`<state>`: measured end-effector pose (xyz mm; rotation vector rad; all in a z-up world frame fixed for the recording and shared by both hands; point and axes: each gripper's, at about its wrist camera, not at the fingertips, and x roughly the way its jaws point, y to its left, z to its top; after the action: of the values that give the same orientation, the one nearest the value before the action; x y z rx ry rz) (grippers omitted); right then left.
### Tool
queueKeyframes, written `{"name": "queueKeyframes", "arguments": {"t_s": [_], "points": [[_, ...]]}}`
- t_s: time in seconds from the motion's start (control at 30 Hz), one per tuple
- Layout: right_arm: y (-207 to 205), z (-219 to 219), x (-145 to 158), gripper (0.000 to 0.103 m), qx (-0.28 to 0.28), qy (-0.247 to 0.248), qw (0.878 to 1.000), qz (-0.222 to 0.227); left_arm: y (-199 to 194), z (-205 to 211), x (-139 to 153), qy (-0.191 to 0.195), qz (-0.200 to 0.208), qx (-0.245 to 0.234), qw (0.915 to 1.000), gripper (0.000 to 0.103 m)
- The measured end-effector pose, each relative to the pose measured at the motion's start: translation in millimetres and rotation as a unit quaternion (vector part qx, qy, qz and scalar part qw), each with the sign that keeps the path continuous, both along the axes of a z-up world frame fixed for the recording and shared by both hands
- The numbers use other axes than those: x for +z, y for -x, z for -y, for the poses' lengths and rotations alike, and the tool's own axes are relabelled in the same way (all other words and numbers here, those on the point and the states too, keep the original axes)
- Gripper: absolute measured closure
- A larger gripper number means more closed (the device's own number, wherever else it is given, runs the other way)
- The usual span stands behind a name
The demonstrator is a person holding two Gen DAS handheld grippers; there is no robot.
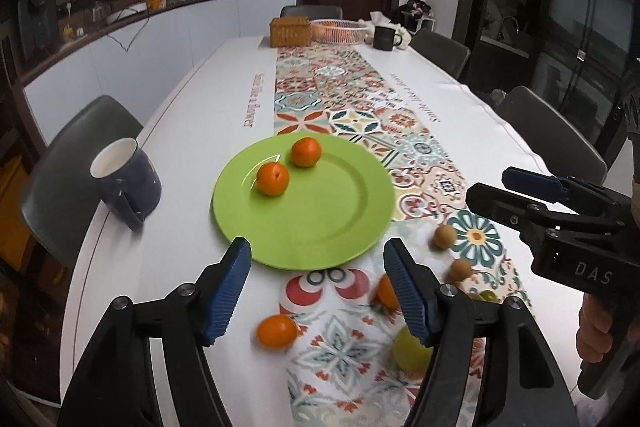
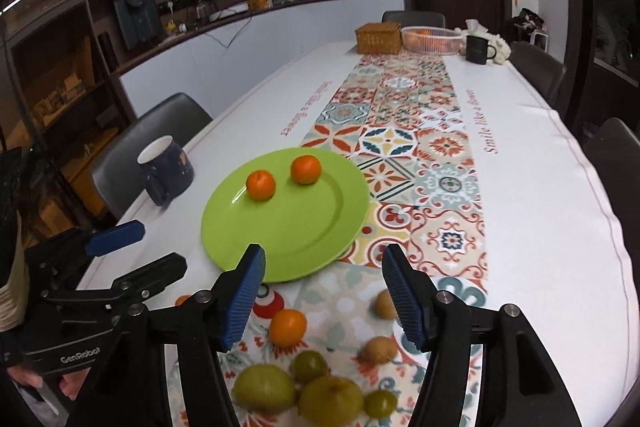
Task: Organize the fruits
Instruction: 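Move both tools back toward the remaining fruits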
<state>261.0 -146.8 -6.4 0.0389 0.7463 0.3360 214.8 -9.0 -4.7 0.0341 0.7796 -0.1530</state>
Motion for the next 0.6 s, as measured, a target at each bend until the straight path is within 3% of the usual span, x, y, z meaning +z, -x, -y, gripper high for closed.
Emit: {"name": "queueKeyframes", "arguments": {"t_s": [0.13, 0.33, 0.6], "points": [[17.0, 10.7, 9.2, 0.036, -0.005, 0.001, 1.0, 0.017, 15.2, 11.3, 9.9, -0.003, 0.012, -0.008, 0.9999, 0.032], [41.6, 23.5, 16.1, 0.036, -0.006, 0.021, 0.999, 0.04, 35.6, 25.2, 15.8, -0.022, 0.025, -0.023, 0.9992, 0.027], [60.5, 36.1, 11.5, 0.036, 0.001, 0.033, 0.999, 0.037, 51.5, 39.6, 10.2, -0.037, 0.029, -0.037, 0.9982, 0.024]]}}
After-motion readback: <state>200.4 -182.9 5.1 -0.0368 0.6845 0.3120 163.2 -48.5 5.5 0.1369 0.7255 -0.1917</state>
